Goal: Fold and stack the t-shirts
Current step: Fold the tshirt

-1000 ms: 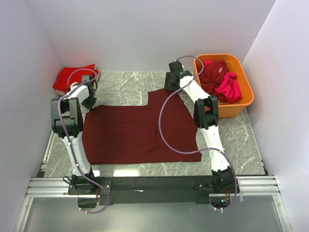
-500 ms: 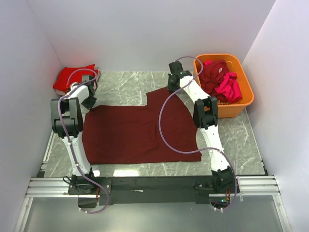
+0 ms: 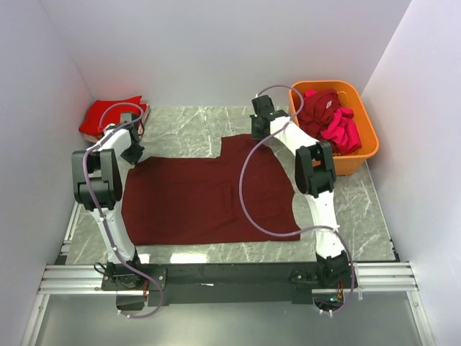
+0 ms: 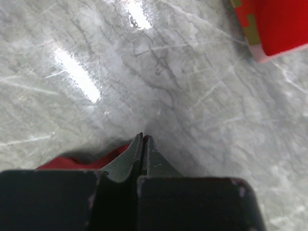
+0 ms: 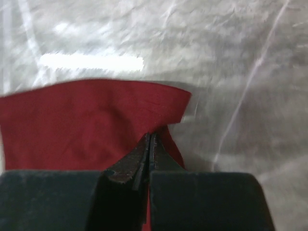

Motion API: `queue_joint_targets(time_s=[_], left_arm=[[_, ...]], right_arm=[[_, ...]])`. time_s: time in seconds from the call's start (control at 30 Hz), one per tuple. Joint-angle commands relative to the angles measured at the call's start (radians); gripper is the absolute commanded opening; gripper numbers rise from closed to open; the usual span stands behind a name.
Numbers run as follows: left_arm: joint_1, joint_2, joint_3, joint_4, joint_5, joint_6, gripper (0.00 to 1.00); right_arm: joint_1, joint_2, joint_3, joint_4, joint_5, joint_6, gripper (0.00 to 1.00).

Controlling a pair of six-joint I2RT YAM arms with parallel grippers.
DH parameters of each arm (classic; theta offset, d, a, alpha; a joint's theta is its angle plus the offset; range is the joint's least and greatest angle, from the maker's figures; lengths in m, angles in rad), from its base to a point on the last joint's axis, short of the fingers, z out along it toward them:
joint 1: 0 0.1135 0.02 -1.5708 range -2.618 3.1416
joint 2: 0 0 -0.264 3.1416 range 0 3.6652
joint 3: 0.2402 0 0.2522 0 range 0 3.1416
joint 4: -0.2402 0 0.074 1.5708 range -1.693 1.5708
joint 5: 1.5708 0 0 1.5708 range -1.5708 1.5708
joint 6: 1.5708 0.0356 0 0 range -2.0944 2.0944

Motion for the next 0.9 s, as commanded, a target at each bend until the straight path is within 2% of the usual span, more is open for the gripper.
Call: queue_joint_targets(time_s=[0.0,0.43,0.6,0.87], left_arm=[[-0.005,-0.093,-0.023,0.014,0.021,0.004,0.01],[-0.005,-0.291,-0.213,0.050,-0.011,-0.031,0.01],[-0.005,-0.387,-0.293,0.042,-0.056,-0.054,0.01],[-0.005,-0.495,-0.316,-0.030,-0.156,-0.100,0.01]], right_arm=[[0.022,-0.181,-0.079,0.111,0.032,-0.062,0.00],[0.071,-0.558,-0.593,0.287,0.065,-0.077,0.00],[0.092,-0.678,-0.731,0.327,0.070,-0.068,0.00],[0.105,-0.808,-0.849,0.338,0.090,-0.059,0.00]])
